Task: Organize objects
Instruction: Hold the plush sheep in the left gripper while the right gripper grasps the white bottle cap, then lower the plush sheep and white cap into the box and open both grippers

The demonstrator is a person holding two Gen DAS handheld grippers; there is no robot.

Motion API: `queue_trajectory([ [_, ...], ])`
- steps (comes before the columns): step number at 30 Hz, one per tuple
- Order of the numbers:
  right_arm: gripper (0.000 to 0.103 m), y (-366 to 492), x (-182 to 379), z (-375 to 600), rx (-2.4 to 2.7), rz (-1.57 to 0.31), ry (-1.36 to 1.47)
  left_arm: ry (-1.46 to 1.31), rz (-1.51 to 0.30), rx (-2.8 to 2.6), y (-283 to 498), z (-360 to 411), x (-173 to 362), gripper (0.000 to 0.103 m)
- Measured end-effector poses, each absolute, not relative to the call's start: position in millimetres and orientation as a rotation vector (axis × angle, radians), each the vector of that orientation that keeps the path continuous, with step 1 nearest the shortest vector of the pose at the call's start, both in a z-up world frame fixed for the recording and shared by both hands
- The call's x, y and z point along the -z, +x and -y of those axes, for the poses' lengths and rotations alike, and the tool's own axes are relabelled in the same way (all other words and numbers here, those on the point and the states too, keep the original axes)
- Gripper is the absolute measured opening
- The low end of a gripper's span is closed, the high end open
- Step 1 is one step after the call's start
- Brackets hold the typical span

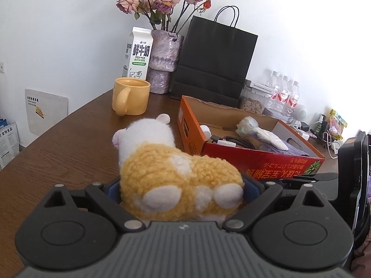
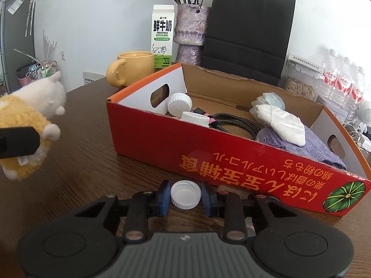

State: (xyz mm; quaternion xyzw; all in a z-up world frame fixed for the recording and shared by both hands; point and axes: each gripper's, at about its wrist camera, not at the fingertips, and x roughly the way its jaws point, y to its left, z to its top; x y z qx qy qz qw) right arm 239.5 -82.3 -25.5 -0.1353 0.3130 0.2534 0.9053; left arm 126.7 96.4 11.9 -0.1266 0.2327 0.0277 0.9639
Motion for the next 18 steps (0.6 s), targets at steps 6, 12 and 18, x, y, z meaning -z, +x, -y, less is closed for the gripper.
queue_trajectory([
  [6, 0.027, 237.0, 22.8, 85.3, -0.538, -0.635, -0.258, -0.248, -0.468, -0.056, 128.0, -94.2, -14.7, 0.096],
  [12, 0.027, 230.3, 7.9, 93.8, -0.555, -0.582, -0.228, -0.233, -0.451, -0.052, 131.0, -88.5, -23.3, 0.097],
  [18, 0.027, 224.6, -14.0, 109.4, -0.567, -0.506, -0.194, -0.211, -0.424, -0.038, 140.7, -76.0, -35.4, 0.097],
])
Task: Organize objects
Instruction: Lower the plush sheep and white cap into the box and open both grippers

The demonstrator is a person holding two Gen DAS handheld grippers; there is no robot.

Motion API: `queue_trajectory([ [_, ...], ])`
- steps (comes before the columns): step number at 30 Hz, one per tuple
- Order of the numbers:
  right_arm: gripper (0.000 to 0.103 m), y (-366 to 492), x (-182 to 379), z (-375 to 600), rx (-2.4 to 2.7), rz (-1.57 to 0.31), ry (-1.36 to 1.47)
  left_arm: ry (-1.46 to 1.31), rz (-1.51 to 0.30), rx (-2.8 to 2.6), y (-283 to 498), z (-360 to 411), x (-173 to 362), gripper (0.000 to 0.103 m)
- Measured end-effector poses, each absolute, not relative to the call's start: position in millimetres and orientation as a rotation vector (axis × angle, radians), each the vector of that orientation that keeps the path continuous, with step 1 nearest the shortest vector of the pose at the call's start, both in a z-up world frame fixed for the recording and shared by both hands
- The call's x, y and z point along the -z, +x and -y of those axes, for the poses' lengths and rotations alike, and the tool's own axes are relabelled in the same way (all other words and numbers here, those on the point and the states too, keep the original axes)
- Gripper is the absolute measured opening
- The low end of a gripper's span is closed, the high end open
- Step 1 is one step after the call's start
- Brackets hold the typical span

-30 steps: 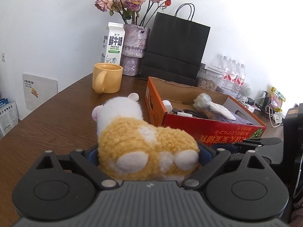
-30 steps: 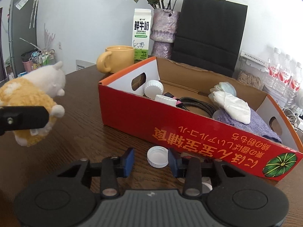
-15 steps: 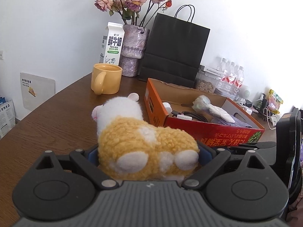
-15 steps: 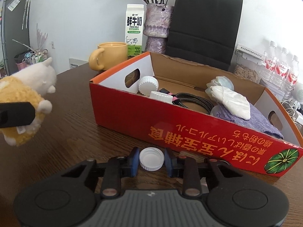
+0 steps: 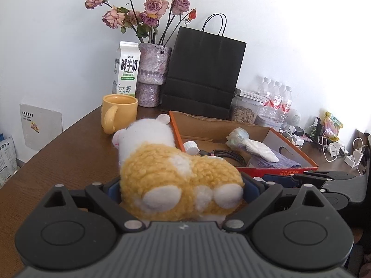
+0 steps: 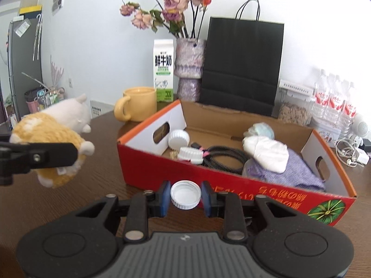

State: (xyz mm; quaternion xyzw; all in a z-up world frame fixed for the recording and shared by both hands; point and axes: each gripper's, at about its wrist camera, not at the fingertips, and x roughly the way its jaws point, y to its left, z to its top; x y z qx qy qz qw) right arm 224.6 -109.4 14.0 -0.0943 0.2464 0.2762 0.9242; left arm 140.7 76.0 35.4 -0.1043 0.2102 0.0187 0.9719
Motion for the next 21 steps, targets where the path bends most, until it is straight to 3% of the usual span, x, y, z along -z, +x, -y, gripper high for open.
queue_trajectory([
  [21, 0.027, 298.9, -43.1, 173.1, -0.47, -0.369, -0.095, -0.187, -0.362, -0.004, 236.2, -16.6, -64.6, 0.097],
])
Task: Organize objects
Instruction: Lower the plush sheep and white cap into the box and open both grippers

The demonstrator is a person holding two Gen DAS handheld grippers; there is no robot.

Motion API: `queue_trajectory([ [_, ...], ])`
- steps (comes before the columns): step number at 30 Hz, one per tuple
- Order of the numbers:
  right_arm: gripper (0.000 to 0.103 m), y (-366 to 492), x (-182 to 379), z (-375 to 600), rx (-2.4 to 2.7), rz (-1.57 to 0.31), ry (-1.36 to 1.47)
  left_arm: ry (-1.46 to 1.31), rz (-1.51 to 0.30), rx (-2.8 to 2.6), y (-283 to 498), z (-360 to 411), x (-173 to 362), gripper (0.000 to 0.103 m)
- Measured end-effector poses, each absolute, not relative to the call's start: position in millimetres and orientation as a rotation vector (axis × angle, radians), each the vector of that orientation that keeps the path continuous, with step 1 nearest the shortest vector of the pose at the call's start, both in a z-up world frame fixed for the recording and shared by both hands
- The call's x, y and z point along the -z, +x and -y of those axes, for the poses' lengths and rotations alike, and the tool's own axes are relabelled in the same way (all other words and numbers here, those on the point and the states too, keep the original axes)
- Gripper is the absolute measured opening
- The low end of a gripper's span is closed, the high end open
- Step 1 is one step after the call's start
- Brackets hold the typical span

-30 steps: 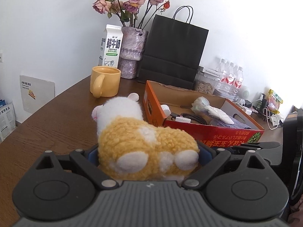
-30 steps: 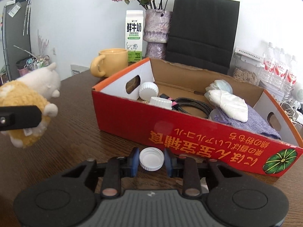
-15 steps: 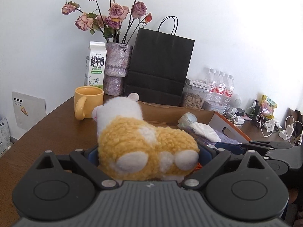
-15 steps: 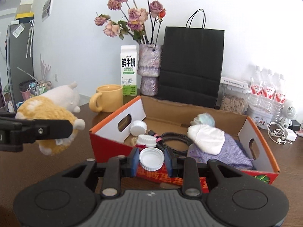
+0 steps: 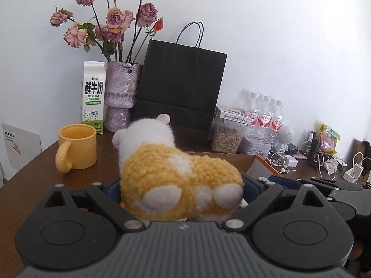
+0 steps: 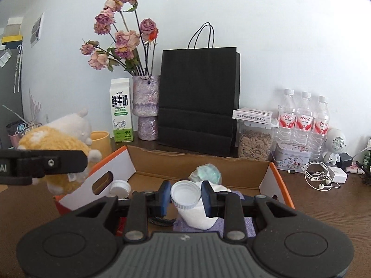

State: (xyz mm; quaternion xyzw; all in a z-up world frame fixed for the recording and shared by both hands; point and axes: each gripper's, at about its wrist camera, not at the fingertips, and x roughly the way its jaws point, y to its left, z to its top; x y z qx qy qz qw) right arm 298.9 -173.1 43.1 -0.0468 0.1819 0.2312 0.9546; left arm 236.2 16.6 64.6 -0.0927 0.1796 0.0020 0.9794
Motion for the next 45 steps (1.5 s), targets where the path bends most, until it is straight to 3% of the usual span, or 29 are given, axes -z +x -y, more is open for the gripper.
queue_trajectory([
  [13, 0.027, 359.8, -30.2, 190.7, -0.438, -0.404, -0.074, -0.171, -0.389, -0.042, 313.3, -4.7, -43.8, 0.097],
  [18, 0.03, 367.9, -21.1, 191.9, -0.442, -0.437, -0.081, -0.173, -0.413, -0.063, 319.0, -7.1, -33.3, 0.103],
  [20, 0.059, 369.0, -17.1, 191.7, -0.436, -0.452, -0.088, -0.174, -0.412, -0.079, 319.5, -8.6, -31.3, 0.103],
  [21, 0.084, 368.5, -15.9, 192.1, -0.424, -0.446, -0.084, -0.174, -0.407, -0.087, 319.3, -9.6, -31.2, 0.103],
  [22, 0.099, 367.2, -15.4, 192.5, -0.409, -0.435, -0.084, -0.175, -0.403, -0.093, 318.8, -10.3, -31.2, 0.103],
  [26, 0.103, 364.9, -15.4, 193.4, -0.4, -0.421, -0.088, -0.183, -0.392, -0.109, 317.3, -12.3, -32.7, 0.103],
  [45, 0.103, 336.7, -14.0, 200.0, -0.381, -0.37, -0.114, -0.158, -0.32, -0.082, 284.0, -3.7, -31.8, 0.103],
])
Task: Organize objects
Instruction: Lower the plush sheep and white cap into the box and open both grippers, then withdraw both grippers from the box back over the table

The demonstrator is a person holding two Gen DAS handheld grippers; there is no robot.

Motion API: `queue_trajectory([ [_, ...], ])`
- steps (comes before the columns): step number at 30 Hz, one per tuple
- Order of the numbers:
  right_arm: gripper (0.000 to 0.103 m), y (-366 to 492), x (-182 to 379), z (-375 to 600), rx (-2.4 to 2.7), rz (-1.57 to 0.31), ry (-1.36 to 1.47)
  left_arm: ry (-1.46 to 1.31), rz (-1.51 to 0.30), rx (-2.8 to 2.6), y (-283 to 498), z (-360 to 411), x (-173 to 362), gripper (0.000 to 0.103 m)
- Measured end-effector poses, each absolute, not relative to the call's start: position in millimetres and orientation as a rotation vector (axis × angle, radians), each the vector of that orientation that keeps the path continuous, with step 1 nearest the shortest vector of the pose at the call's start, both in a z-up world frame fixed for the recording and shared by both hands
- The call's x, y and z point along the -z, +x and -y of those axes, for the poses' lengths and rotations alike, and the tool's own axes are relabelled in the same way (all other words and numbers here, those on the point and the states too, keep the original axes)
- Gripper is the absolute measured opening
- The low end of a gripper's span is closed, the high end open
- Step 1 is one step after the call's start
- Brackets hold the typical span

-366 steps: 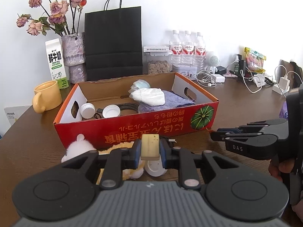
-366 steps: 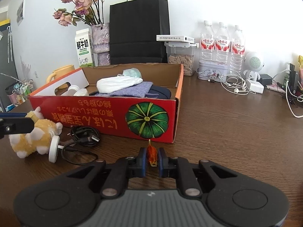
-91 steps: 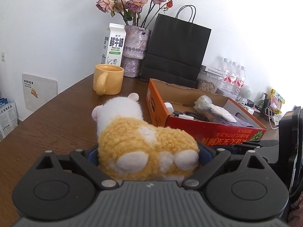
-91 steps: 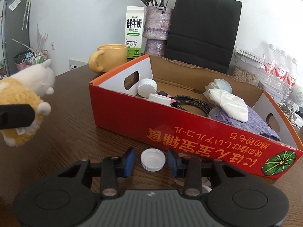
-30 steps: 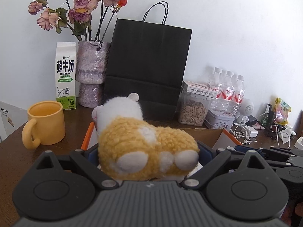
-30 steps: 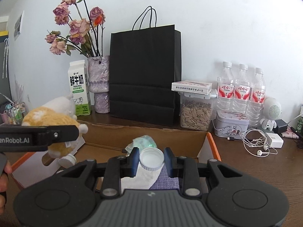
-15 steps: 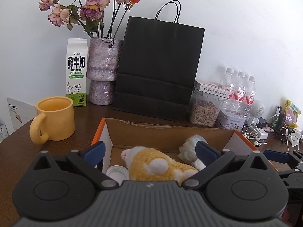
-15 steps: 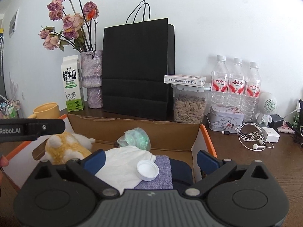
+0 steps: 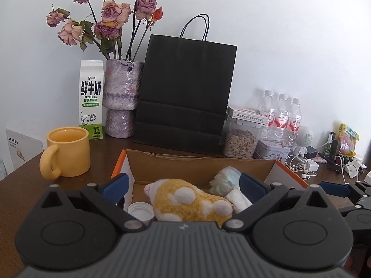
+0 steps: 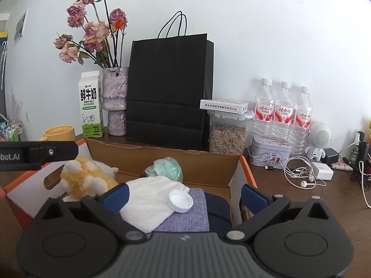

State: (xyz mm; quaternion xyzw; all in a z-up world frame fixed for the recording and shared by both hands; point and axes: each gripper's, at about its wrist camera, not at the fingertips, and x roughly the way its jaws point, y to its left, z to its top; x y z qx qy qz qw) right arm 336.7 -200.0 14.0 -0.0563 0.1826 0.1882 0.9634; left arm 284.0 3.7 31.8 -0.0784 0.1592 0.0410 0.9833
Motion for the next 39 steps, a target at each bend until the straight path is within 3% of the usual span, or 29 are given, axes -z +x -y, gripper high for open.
queue_trajectory([
  [19, 0.103, 251.1, -1.5, 229.5, -0.344, -0.365, -0.12, -0.16, -0.348, -0.046, 204.7, 15.5, -16.4, 0.103],
  [29, 0.099, 217.9, 11.9, 242.4, -0.385, -0.411, -0.139, -0.12, -0.459, 0.006, 188.4, 29.6, 0.9, 0.103],
  [35, 0.081, 220.1, 23.5, 241.0, -0.414, -0.506, -0.163, -0.099, -0.511, 0.037, 185.0, 36.9, 7.3, 0.103],
  [39, 0.048, 225.3, 30.2, 236.1, -0.461, -0.564, -0.172, -0.105, -0.526, 0.079, 186.4, 43.2, 10.8, 0.103],
])
